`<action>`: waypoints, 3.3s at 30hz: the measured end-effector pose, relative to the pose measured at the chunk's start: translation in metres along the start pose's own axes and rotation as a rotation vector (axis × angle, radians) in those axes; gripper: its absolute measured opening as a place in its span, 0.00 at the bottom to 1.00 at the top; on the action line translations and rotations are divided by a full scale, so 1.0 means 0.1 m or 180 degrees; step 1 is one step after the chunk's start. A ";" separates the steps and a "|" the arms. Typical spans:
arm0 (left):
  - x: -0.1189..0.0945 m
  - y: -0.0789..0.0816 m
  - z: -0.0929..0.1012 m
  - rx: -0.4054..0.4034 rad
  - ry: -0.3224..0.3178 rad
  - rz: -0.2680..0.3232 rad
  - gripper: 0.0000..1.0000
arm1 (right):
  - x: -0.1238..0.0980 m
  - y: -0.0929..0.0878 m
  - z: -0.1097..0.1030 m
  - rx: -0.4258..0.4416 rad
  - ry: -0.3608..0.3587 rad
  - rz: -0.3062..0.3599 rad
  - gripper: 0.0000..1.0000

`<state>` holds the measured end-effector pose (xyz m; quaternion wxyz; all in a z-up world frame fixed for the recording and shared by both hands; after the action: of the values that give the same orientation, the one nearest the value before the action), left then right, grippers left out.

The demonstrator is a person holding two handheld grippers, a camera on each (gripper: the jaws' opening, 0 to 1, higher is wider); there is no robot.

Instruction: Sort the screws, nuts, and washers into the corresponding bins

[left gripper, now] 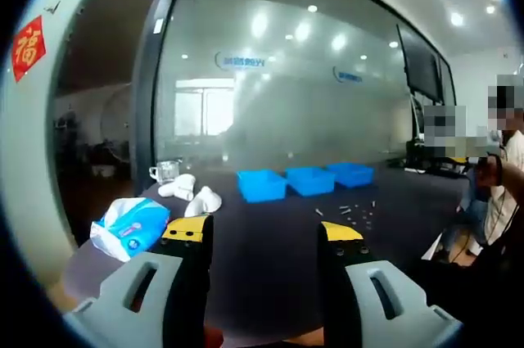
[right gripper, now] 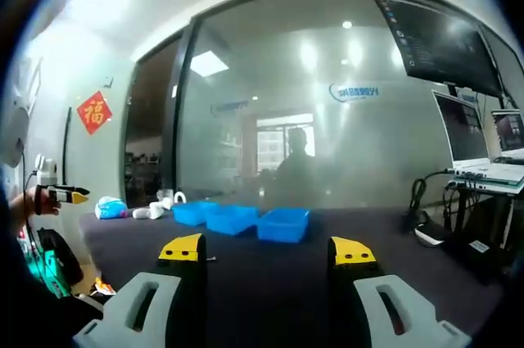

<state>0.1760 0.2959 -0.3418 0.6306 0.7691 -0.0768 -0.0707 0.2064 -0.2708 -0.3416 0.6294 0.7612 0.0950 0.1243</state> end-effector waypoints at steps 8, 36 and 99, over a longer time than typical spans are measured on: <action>0.00 0.00 0.01 -0.0007 -0.0007 0.0010 0.50 | 0.01 0.01 -0.01 -0.0002 0.0014 0.0001 0.55; 0.03 0.01 0.09 -0.0016 -0.0124 -0.0013 0.50 | 0.16 -0.05 -0.11 -0.0127 0.0214 -0.0171 0.55; 0.41 0.16 0.50 -0.0041 -0.1281 -0.0339 0.49 | 1.05 -0.05 -0.70 -0.0434 0.1821 -0.1820 0.53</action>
<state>0.2050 0.2361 -0.3359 0.6028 0.7383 -0.1601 -0.2566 0.2852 -0.1730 -0.3266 0.6357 0.5954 0.4655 0.1570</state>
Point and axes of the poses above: the point that each gripper's makers call its tool centre point, and the gripper's own axes: x roughly forward along the fingers, z roughly to its right, y roughly out of its top, the point moved 8 cm from there along -x, roughly backward along the fingers, and after that the axes turned 10 degrees about x, right-handed, at the moved point
